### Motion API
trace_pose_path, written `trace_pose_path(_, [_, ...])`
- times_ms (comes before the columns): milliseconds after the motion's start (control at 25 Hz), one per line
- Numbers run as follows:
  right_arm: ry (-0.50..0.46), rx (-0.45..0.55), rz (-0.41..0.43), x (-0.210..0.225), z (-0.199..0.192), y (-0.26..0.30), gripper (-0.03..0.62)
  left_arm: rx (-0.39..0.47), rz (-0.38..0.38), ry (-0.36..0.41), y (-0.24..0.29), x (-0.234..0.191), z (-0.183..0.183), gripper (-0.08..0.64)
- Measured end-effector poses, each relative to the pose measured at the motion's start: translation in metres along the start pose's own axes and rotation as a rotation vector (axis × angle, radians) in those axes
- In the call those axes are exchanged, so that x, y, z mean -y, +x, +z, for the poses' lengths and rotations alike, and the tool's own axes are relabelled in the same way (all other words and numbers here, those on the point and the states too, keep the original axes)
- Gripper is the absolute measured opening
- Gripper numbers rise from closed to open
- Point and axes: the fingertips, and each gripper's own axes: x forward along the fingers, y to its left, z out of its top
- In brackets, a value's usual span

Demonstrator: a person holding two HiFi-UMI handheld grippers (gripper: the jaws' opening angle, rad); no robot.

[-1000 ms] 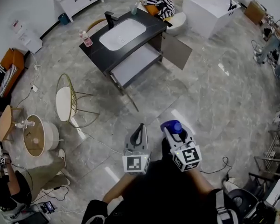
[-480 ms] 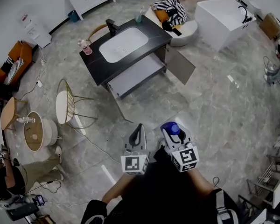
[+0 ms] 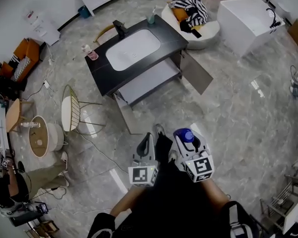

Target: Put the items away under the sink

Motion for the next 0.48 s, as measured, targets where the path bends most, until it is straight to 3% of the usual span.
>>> trace_pose_path(240, [-0.043,-0.027,-0.018,0.042,0.013,0.054,0.158,0.002,0.002,-0.030,0.070,-0.016,-0.004,0.017])
trace_pose_path(400, [-0.068,-0.037,-0.009,0.067,0.031,0.100,0.158,0.045,0.032,-0.095,0.125,-0.037,0.014,0.017])
trace_pose_path(480, [-0.098,-0.044,-0.002,0.081,0.042,0.128,0.158,0.053,0.040,-0.086,0.153,-0.051,0.021,0.017])
